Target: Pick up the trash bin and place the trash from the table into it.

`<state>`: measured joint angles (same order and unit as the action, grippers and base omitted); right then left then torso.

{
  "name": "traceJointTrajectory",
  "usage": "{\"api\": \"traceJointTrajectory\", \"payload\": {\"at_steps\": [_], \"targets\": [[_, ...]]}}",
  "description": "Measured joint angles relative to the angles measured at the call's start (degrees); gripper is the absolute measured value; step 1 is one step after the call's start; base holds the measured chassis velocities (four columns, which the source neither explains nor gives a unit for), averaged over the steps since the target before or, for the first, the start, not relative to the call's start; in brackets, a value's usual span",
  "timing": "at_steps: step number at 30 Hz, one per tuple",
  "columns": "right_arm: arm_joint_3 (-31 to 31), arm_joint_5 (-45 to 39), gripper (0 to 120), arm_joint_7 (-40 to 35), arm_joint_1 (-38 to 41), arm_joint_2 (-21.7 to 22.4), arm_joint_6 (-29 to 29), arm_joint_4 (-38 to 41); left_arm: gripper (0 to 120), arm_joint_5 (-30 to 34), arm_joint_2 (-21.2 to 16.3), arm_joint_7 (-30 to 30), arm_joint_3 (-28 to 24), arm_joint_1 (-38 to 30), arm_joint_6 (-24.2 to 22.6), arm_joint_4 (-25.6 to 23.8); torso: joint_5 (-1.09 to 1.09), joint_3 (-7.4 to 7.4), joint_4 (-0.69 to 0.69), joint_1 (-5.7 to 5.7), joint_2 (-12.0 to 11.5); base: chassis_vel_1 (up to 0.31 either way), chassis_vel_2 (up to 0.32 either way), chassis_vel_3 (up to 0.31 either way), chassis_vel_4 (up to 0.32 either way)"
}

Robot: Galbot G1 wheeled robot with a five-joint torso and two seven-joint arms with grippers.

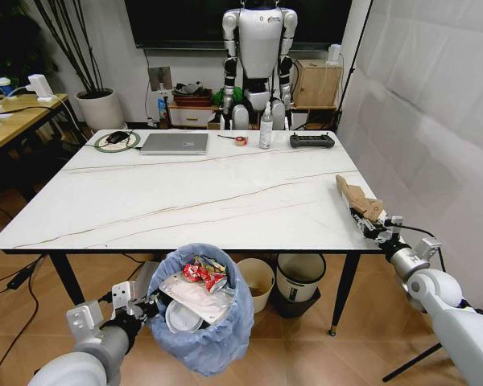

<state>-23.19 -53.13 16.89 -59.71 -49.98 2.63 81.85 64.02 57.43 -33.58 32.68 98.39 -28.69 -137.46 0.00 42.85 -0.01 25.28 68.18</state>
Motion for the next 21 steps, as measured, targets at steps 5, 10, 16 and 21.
{"api": "traceJointTrajectory", "payload": {"at_steps": [5,10,16,21], "targets": [[0.00,-0.59,4,1.22,0.01,0.08,0.47,-0.17,0,0.15,-0.01,-0.02,-0.18,-0.03,0.00,0.00,0.00,0.00,0.00,0.00,0.00,0.000,0.000,0.000,0.000],[0.00,-1.44,1,2.58,0.05,0.31,0.87,-0.19,0,0.52,-0.25,-0.14,-0.20,-0.15,0.00,-0.03,0.00,0.00,0.00,0.00,0.00,0.000,0.000,0.000,0.000],[-0.40,-3.41,1,5.07,-0.13,0.83,1.26,0.58,0,0.91,-0.38,-0.28,-0.24,-0.43,-0.02,-0.19,0.01,0.00,0.00,0.00,0.00,0.000,0.000,0.000,0.000],[-1.52,-5.95,1,6.51,-1.29,1.76,2.57,2.96,0,2.31,-0.55,-0.61,-0.33,-0.77,-0.07,-0.35,0.00,0.01,0.00,0.00,0.00,0.000,0.000,0.000,0.000]]}}
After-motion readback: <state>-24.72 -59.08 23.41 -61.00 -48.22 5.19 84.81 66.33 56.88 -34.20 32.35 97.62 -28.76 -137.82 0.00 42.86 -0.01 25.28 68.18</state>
